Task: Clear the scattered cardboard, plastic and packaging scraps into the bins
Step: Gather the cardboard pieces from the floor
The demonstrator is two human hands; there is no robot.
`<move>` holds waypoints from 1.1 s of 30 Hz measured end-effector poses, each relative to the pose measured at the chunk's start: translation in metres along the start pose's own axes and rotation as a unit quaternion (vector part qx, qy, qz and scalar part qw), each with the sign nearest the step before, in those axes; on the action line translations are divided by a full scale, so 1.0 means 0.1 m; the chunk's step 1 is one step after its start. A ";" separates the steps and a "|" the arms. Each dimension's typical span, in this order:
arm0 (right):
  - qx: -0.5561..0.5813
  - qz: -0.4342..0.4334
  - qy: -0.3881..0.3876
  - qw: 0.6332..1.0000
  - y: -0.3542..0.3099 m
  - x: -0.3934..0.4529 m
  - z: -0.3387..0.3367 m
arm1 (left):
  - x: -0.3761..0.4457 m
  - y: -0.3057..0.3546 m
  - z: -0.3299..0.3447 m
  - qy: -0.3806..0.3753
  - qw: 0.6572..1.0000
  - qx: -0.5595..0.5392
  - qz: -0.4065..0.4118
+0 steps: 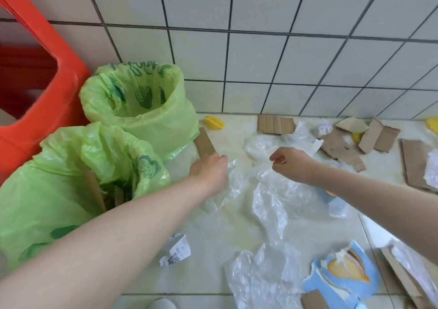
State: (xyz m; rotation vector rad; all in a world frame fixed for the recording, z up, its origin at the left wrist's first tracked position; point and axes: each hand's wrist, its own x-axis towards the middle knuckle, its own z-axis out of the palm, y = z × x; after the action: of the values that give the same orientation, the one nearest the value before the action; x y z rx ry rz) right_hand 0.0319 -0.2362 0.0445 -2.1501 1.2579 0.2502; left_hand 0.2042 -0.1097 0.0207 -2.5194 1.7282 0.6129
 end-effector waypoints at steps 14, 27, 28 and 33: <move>-0.139 -0.007 0.031 0.990 0.40 1.28 -0.01 | 0.84 -0.42 0.22 -0.080 0.969 0.227 0.047; -0.229 -0.002 0.042 0.973 0.61 2.13 0.05 | 1.39 -0.51 0.31 -0.053 0.929 0.343 0.130; -0.241 -0.006 0.042 0.970 0.63 2.16 0.07 | 1.40 -0.50 0.31 -0.047 0.925 0.353 0.136; -0.281 -0.047 0.062 0.957 0.69 2.18 0.11 | 1.43 -0.50 0.34 -0.036 0.915 0.379 0.133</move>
State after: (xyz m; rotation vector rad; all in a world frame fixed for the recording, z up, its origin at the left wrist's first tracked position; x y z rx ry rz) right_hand 0.0904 -0.4104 -0.0925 -2.7376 1.2530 0.4877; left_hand 0.2829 -0.2104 -0.0677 -1.7253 1.8186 0.0011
